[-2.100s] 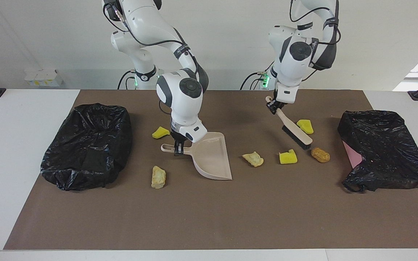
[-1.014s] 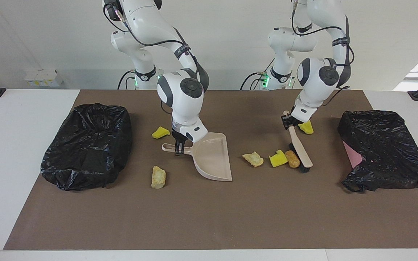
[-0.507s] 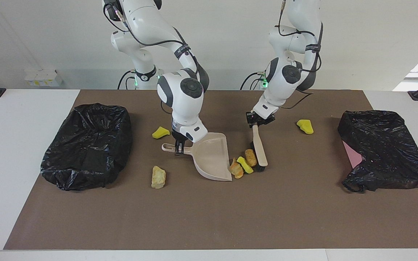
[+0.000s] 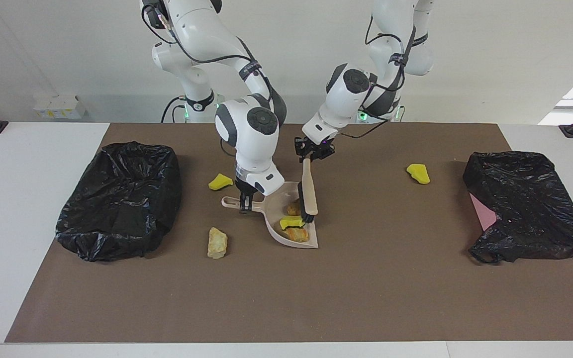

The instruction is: Sweep and dump trash in bin

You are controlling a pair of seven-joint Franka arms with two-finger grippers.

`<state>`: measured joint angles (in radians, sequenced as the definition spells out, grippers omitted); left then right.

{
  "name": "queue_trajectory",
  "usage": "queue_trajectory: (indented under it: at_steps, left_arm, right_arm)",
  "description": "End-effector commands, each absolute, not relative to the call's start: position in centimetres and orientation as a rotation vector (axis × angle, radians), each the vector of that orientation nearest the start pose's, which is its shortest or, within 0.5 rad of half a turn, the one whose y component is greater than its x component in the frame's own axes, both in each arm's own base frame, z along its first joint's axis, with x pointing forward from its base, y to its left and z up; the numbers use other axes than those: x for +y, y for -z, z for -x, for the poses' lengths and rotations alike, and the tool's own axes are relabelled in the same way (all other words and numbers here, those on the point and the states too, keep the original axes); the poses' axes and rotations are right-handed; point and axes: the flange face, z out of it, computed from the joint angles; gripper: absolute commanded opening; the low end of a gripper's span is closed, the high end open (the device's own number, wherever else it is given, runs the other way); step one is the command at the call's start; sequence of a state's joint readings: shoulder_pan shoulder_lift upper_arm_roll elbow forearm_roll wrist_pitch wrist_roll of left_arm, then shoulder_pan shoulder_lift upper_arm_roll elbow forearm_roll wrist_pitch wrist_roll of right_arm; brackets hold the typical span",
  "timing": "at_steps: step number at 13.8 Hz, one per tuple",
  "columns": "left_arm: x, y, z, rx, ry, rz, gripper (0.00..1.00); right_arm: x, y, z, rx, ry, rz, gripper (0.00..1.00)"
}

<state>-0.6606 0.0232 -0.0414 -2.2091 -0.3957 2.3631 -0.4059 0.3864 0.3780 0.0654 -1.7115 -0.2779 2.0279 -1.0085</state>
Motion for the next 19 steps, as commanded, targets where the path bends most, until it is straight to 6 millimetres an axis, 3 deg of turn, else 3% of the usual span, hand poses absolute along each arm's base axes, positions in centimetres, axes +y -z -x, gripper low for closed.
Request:
queue_trajectory:
  at_steps: [1,3,5,10,13,15,19]
  left_arm:
    - [-33.1,-39.5,-43.1,-0.154,-0.092,3.471,0.0]
    - [-31.8,-39.2,-43.8,-0.413,-0.135,3.426,0.0]
    - [-29.3,-38.7,-44.8,-0.547,-0.149,3.316,0.0]
    - [-19.9,-37.6,-46.8,-0.814,-0.278,3.015,0.0]
    - [-16.2,-37.5,-46.1,-0.897,-0.327,2.836,0.0]
    - [-13.4,-37.8,-45.8,-1.105,-0.353,2.665,0.0]
    - [-10.4,-38.8,-42.8,-1.095,-0.535,2.469,0.0]
  right_arm:
    - [26.4,-36.6,-59.0,2.066,0.151,-2.097,0.0]
    - [26.4,-36.5,-59.0,2.066,0.153,-2.097,0.0]
    - [26.3,-36.6,-59.0,2.066,0.152,-2.097,0.0]
    - [26.3,-36.6,-59.0,2.068,0.15,-2.095,0.0]
    - [26.3,-36.6,-59.0,2.068,0.15,-2.095,0.0]
    - [26.3,-36.6,-59.0,2.068,0.15,-2.095,0.0]
    - [26.3,-36.6,-59.0,2.068,0.15,-2.095,0.0]
